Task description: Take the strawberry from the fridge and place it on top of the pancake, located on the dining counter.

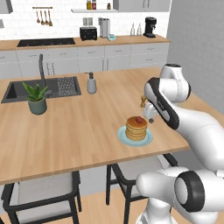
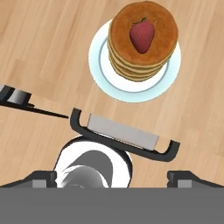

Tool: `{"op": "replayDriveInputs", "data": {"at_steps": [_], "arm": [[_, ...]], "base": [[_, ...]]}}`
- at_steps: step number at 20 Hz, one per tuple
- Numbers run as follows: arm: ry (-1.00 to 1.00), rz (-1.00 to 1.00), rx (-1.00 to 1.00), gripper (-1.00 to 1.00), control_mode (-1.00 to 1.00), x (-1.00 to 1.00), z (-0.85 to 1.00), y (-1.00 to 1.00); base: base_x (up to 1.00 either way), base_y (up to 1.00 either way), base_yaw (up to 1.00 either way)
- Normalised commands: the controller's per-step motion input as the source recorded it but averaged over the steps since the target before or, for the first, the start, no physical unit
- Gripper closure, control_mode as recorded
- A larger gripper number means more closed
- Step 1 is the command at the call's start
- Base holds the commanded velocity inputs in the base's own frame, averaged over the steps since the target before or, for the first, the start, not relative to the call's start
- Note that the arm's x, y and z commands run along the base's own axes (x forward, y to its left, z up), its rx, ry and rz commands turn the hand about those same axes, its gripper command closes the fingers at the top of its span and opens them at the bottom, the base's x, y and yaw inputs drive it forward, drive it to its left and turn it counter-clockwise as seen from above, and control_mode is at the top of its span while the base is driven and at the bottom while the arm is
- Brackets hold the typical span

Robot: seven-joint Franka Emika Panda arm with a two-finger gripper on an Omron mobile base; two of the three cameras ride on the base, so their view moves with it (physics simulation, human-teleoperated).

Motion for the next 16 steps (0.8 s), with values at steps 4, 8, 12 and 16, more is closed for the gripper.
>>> {"op": "replayDriveInputs", "data": {"at_steps": [4,8,12,16], "arm": [[0.0,0.0,0.0,-1.0,-1.0,-0.03,0.0,0.0],[-0.02,0.0,0.0,-1.0,-1.0,-0.2,-0.01,-0.01],[-0.16,0.0,0.0,-1.0,-1.0,-0.47,0.0,-0.04],[-0.2,0.0,0.0,-1.0,-1.0,-0.38,0.01,0.0]], "base": [[0.0,0.0,0.0],[0.0,0.0,0.0],[0.0,0.0,0.0],[0.0,0.0,0.0]]}}
